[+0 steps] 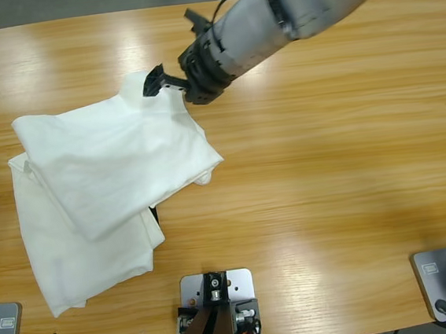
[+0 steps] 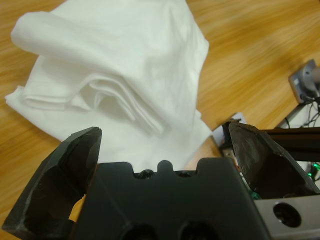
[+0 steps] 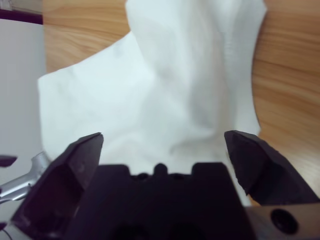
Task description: Fold clothes
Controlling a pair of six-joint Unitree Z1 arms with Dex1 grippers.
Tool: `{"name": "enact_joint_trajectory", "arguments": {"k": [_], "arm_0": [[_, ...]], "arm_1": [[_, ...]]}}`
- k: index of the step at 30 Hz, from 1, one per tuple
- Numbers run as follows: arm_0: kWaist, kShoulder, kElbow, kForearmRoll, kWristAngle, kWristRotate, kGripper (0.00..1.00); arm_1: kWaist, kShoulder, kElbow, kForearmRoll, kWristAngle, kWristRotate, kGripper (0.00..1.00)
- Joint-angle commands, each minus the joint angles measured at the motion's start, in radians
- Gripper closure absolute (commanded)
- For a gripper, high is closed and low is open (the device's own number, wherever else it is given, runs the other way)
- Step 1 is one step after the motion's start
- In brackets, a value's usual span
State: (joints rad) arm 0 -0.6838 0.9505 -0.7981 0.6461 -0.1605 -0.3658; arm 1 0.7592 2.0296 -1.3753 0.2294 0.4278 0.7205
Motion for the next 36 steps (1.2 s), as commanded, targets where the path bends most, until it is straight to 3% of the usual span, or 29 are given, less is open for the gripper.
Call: {"name": "enact_joint_trajectory", "arguments": {"k": [1, 2, 3, 6, 7, 12, 16, 21, 28, 30, 32, 33, 34, 35, 36], "arm_0": [[-0.008, -0.006, 0.044, 0.015, -0.005, -0.02, 0.0], [-0.014, -0.001, 0.043, 0.02, -0.004, -0.019, 0.0], [-0.016, -0.001, 0.042, 0.027, -0.004, -0.016, 0.0], [-0.019, -0.012, 0.051, 0.037, -0.004, -0.02, 0.0], [-0.022, -0.017, 0.055, 0.038, -0.004, -0.022, 0.0], [-0.022, -0.032, 0.085, 0.037, -0.004, -0.024, 0.0], [-0.023, -0.01, 0.094, 0.03, -0.004, -0.024, 0.0], [-0.023, 0.029, 0.092, 0.012, -0.004, -0.024, 0.0], [-0.023, 0.07, 0.104, -0.023, -0.004, -0.025, 0.0], [-0.023, 0.082, 0.103, -0.028, -0.004, -0.025, 0.0], [-0.023, 0.091, 0.104, -0.029, -0.004, -0.025, 0.0], [-0.023, 0.093, 0.105, -0.03, -0.004, -0.024, 0.0], [-0.023, 0.097, 0.105, -0.032, -0.004, -0.024, 0.0], [-0.023, 0.099, 0.105, -0.034, -0.004, -0.024, 0.0], [-0.023, 0.101, 0.106, -0.035, -0.004, -0.024, 0.0]], "arm_1": [[-0.021, 0.149, -0.003, -0.013, 0.074, -0.025, 0.002], [-0.021, 0.155, 0.01, -0.017, 0.082, -0.029, 0.056], [-0.021, 0.163, 0.02, -0.026, 0.086, -0.032, 0.232], [-0.021, 0.174, 0.038, -0.071, 0.105, -0.048, 0.933], [-0.02, 0.171, 0.04, -0.076, 0.112, -0.063, 1.0], [-0.021, 0.126, 0.082, -0.063, 0.145, -0.137, 1.0], [-0.062, -0.013, 0.205, -0.058, 0.067, -0.164, 1.0], [-0.241, -0.267, 0.317, 0.033, -0.051, -0.227, 1.0], [-0.518, -0.573, 0.328, 0.231, -0.127, -0.292, 1.0], [-0.527, -0.586, 0.333, 0.227, -0.072, -0.285, 1.0], [-0.416, -0.551, 0.356, 0.182, -0.029, -0.234, 1.0], [-0.357, -0.516, 0.385, 0.13, 0.007, -0.19, 0.743], [-0.317, -0.467, 0.41, 0.069, 0.05, -0.161, 0.367], [-0.279, -0.415, 0.429, 0.005, 0.072, -0.132, 0.131], [-0.248, -0.362, 0.432, -0.039, 0.083, -0.114, 0.045]]}}
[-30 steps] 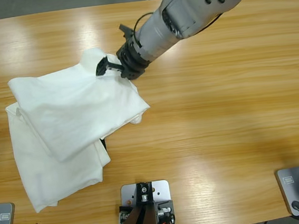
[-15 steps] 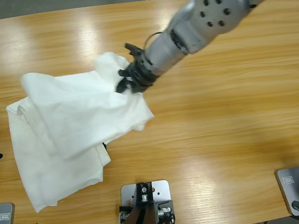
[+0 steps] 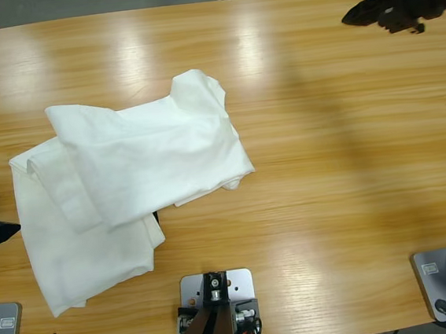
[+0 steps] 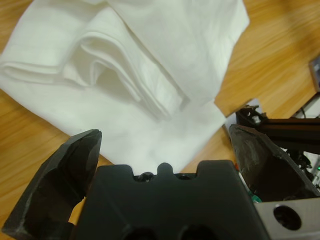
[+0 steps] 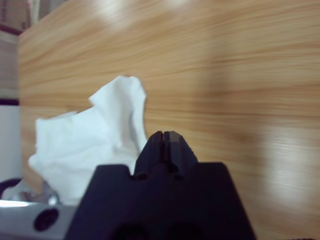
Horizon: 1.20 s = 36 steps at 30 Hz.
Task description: Fold clothes
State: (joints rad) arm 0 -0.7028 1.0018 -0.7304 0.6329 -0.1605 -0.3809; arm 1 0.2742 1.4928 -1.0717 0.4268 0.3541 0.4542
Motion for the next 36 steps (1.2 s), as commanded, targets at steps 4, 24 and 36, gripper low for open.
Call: {"name": "enact_joint_trajectory", "arguments": {"k": [4, 24, 36], "arm_0": [[-0.005, 0.05, 0.042, -0.022, -0.004, -0.01, 0.0], [-0.013, 0.088, 0.071, -0.093, -0.005, -0.016, 0.0], [-0.017, 0.073, 0.074, -0.085, -0.007, -0.023, 0.0]], "arm_1": [[0.298, 0.353, 0.04, -0.264, 0.173, 0.141, 0.0], [0.326, 0.66, -0.126, -0.3, 0.31, 0.096, 0.224], [0.379, 0.631, -0.101, -0.31, 0.301, 0.031, 1.0]]}}
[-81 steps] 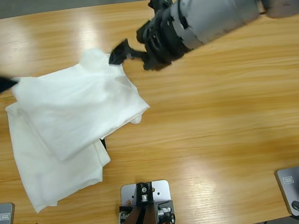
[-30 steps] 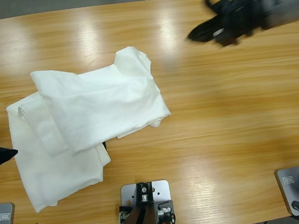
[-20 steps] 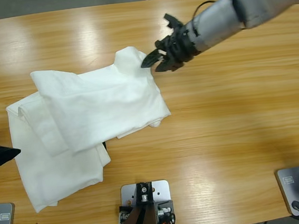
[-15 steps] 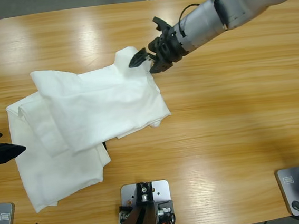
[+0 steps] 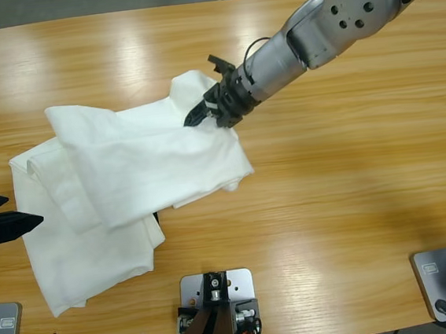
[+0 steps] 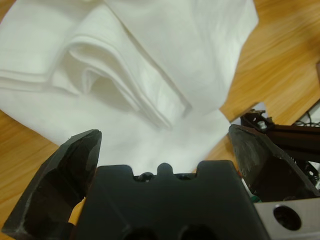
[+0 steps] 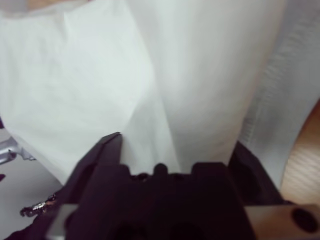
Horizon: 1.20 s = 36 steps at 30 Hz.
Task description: Fold clothes
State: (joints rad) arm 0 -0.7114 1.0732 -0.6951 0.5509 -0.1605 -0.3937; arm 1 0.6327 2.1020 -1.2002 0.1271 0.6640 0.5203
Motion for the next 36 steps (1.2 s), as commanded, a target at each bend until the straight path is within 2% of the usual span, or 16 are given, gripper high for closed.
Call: {"name": "enact_joint_trajectory", "arguments": {"k": [1, 9, 11, 13, 17, 20, 25, 29, 36], "arm_0": [[-0.008, 0.002, 0.041, -0.004, -0.007, -0.01, 0.0], [-0.008, -0.012, 0.061, -0.005, -0.007, -0.025, 0.0], [-0.008, -0.012, 0.061, -0.006, -0.006, -0.025, 0.0], [-0.008, -0.01, 0.06, -0.007, -0.005, -0.025, 0.0], [-0.008, -0.002, 0.061, -0.011, -0.005, -0.025, 0.0], [-0.008, 0.011, 0.062, -0.02, -0.005, -0.025, 0.0], [-0.008, 0.027, 0.06, -0.039, -0.006, -0.027, 0.0], [-0.008, 0.039, 0.055, -0.043, -0.007, -0.025, 0.0], [-0.03, 0.09, 0.012, -0.04, -0.014, -0.023, 0.0]], "arm_1": [[0.02, 0.019, 0.025, -0.008, -0.017, -0.036, 1.0], [0.001, -0.001, 0.033, -0.003, -0.032, -0.023, 1.0], [-0.009, -0.037, 0.038, -0.003, -0.07, -0.019, 1.0], [-0.017, -0.097, 0.036, 0.021, -0.15, -0.019, 1.0], [-0.042, -0.267, -0.007, 0.221, -0.369, -0.047, 1.0], [-0.1, -0.387, -0.014, 0.363, -0.473, -0.07, 1.0], [-0.195, -0.514, -0.008, 0.575, -0.577, -0.107, 1.0], [-0.242, -0.579, -0.009, 0.693, -0.625, -0.121, 1.0], [-0.372, -0.59, 0.01, 0.756, -0.688, -0.186, 1.0]]}}
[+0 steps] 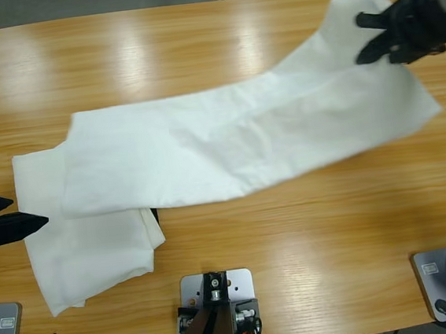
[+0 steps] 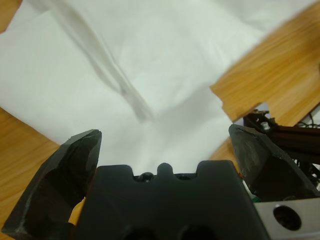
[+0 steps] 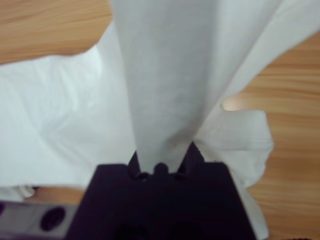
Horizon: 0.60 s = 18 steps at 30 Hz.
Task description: Fold clothes
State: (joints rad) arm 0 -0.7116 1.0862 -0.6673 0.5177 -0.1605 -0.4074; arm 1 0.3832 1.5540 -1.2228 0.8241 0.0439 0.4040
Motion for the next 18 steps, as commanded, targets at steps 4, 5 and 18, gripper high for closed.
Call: {"name": "enact_joint_trajectory", "arguments": {"k": [4, 5, 18], "arm_0": [[-0.078, 0.124, -0.049, 0.015, -0.014, 0.002, 0.0], [-0.089, 0.137, -0.066, 0.029, -0.014, 0.027, 0.0], [-0.177, 0.394, -0.28, 0.326, 0.192, 0.689, 0.004]], "arm_1": [[-0.195, -0.04, 0.013, 0.075, -0.092, -0.082, 1.0], [-0.208, -0.038, 0.006, 0.083, -0.1, -0.084, 1.0], [-0.199, 0.01, -0.011, 0.042, -0.127, -0.051, 0.0]]}}
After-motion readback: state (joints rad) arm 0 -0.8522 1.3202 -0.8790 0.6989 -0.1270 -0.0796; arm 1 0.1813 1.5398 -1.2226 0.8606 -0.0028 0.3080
